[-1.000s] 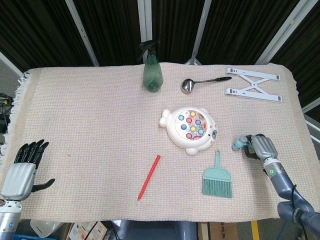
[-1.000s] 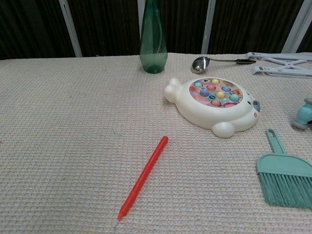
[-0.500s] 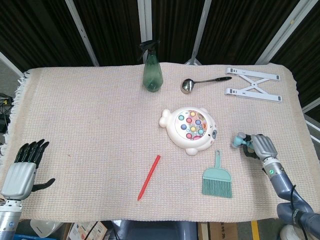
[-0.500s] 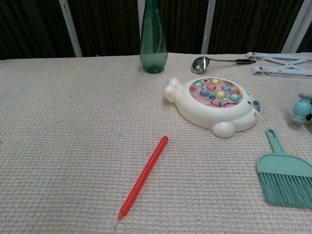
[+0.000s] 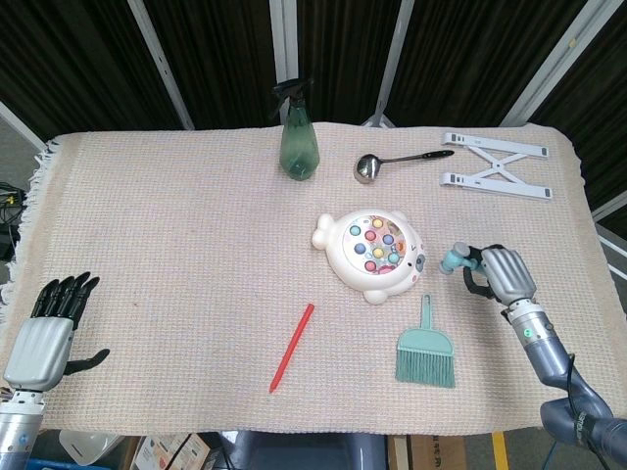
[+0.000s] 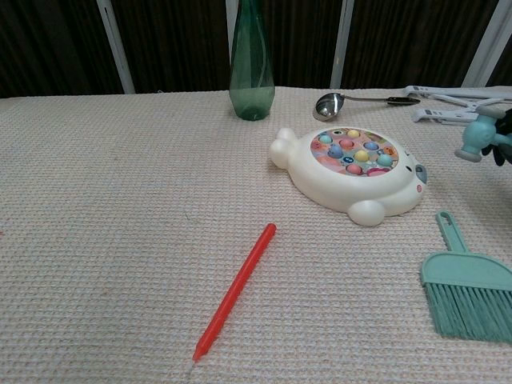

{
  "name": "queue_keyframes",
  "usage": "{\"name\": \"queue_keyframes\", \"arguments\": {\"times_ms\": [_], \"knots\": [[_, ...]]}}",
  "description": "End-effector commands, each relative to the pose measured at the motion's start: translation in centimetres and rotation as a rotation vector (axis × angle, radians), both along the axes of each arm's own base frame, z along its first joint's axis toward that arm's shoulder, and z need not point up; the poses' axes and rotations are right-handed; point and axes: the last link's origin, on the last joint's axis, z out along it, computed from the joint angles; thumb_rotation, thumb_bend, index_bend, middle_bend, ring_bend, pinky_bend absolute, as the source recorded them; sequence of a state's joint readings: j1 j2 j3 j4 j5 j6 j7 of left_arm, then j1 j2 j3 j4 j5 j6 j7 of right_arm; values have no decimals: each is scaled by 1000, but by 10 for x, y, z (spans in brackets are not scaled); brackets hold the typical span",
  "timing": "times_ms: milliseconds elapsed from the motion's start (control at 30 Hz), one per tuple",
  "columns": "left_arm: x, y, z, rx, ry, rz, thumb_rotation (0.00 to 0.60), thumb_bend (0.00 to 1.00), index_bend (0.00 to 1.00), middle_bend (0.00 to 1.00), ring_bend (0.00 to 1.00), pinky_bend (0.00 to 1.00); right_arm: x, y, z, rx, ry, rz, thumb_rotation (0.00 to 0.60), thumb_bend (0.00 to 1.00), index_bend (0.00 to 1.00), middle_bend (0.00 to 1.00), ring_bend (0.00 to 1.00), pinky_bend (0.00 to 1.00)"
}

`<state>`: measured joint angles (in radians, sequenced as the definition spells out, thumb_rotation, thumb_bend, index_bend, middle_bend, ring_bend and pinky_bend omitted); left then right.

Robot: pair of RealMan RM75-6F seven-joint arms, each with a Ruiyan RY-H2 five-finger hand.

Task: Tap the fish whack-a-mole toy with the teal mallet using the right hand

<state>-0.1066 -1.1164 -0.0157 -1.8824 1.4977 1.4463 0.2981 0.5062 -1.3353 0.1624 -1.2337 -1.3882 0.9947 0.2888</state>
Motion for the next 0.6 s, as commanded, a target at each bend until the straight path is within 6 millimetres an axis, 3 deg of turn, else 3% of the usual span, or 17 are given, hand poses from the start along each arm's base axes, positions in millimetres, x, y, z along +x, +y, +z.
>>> {"name": "queue_keyframes", "arguments": {"times_ms": [33, 133, 367, 600], "knots": [[2, 1, 0, 0, 1, -7, 600, 106, 0, 0, 0, 0, 28, -9, 6, -33, 17, 99, 600, 819, 932, 764, 621, 338], [3, 1, 1, 2, 3, -15, 600, 106, 0, 0, 0, 0, 49, -15, 3, -53, 55, 174, 600, 833, 962, 774, 626, 340], [1, 1, 0, -6, 4, -8, 600, 106, 0, 0, 0, 0, 77, -26, -16, -59, 150, 257, 600, 854, 996, 788, 638, 344], [-3, 3, -1, -18, 5, -1, 600, 106, 0, 0, 0, 0, 84, -31, -42, -35, 229, 282, 600, 880, 1000, 797, 648, 355]]}}
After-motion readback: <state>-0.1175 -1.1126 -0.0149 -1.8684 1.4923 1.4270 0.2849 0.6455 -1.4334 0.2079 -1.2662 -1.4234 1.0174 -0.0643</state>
